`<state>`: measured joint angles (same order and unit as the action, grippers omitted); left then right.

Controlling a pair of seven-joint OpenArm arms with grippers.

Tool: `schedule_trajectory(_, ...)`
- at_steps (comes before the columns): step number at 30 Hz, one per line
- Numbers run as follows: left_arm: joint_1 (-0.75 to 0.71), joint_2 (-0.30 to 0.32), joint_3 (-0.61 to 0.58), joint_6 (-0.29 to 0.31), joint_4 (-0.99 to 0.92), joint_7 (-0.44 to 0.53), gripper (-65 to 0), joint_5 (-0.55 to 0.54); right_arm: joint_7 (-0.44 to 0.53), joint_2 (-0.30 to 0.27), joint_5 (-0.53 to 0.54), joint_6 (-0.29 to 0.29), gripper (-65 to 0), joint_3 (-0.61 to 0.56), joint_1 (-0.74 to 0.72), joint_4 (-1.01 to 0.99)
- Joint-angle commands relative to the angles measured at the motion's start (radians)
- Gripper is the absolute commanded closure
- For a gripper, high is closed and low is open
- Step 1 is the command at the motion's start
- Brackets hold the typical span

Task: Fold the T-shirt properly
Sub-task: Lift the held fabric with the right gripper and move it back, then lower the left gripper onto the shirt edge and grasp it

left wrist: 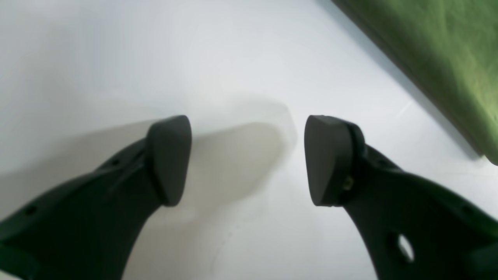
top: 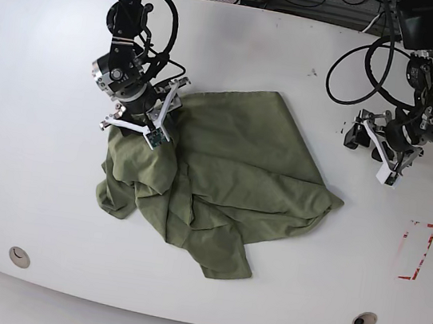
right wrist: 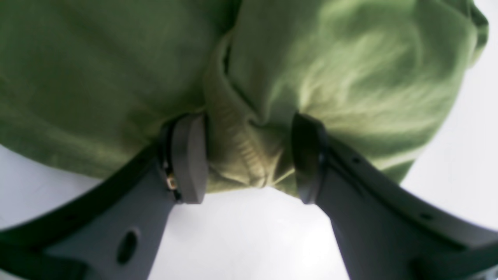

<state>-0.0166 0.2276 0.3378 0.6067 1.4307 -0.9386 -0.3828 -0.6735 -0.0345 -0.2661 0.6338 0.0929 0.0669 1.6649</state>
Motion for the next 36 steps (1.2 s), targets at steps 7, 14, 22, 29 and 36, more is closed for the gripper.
schedule_trajectory(7, 0.004, 0.008, 0.001, -0.005, 0.003, -0.029, -42.1, 0.012, 0.021, -0.005, 0.004, -0.002, -17.9, 0.003, -0.04, 0.022)
schedule_trajectory(14, 0.004, 0.005, 0.001, -0.005, 0.054, -0.029, -42.2, 0.012, 0.014, -0.005, -0.003, -0.002, -1.1, 0.003, -0.051, 0.05)
schedule_trajectory(22, 0.004, -0.015, -0.004, -0.003, 0.078, -0.029, -42.8, 0.002, -0.025, -0.002, -0.003, -0.002, 0.0, 0.003, -0.046, 0.151)
schedule_trajectory(29, 0.002, -0.033, -0.012, -0.001, 0.078, -0.032, -42.8, -0.097, -0.055, -0.002, -0.003, -0.002, 0.0, -0.002, -0.048, 0.252)
schedule_trajectory(36, -0.012, -0.032, -0.098, -0.001, 0.078, -0.032, -42.8, -0.256, -0.056, -0.002, -0.005, -0.002, 0.0, -0.003, -0.046, 0.315)
